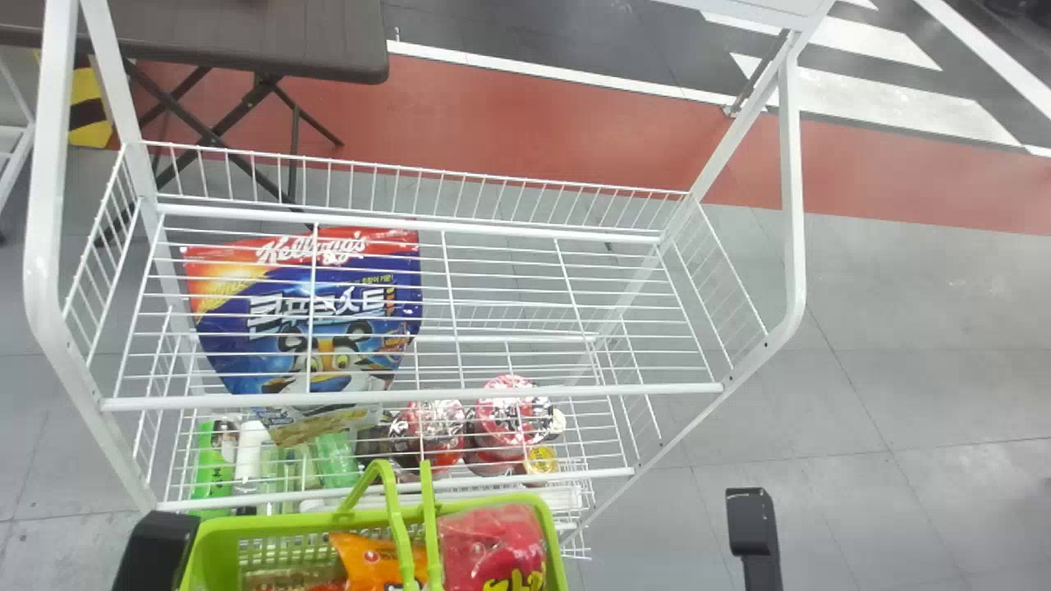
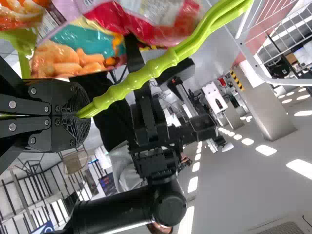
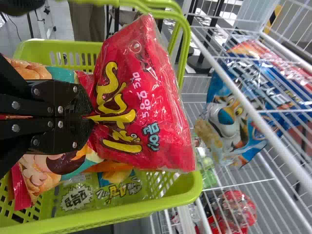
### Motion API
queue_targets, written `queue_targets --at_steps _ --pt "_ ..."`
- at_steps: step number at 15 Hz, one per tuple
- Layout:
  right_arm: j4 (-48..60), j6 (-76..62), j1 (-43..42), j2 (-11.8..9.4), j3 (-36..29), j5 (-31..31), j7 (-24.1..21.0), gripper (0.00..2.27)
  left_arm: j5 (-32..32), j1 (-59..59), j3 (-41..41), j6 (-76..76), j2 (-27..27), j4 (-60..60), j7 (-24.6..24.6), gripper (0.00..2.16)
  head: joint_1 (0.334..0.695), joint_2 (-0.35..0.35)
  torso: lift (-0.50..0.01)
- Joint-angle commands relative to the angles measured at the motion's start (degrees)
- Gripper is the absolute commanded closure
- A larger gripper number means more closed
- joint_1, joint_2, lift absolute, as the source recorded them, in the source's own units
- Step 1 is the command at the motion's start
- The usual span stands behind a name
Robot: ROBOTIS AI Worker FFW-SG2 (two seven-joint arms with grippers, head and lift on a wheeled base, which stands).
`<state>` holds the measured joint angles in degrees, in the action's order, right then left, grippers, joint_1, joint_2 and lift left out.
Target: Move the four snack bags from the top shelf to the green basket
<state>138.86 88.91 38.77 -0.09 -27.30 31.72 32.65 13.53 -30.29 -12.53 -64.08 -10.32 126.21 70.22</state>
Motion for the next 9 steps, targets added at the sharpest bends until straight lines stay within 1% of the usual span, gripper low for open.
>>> queue_targets --at_steps 1,2,3,6,9 --pt "-0.96 1.05 -0.19 -0.53 0.4 -0.69 0.4 1.48 -0.25 -0.74 0.04 -0.04 -0.05 0.79 0.0 2.08 0.695 -0.35 0.0" --pt "-0.7 1.17 -0.19 -0.53 0.4 -0.69 1.1 0.34 -0.25 -0.83 0.04 0.14 -0.05 0.79 -0.26 2.08 0.695 -0.35 0.0" --pt "-0.17 1.17 -0.19 -0.53 0.31 -0.6 1.37 0.0 -0.25 -1.09 0.04 0.14 -0.05 1.14 -0.43 2.08 0.695 -0.35 0.0" --pt "0.45 1.17 -0.1 -0.53 -0.92 0.8 2.6 0.05 -0.34 -1.88 0.04 1.72 -0.05 1.49 -1.14 2.08 0.695 -0.35 0.0" --pt "1.94 0.87 -0.1 -0.35 -1.97 0.89 4.27 0.06 -0.43 -1.88 -0.31 1.72 -0.05 1.49 -1.67 2.08 0.695 -0.35 0.0"
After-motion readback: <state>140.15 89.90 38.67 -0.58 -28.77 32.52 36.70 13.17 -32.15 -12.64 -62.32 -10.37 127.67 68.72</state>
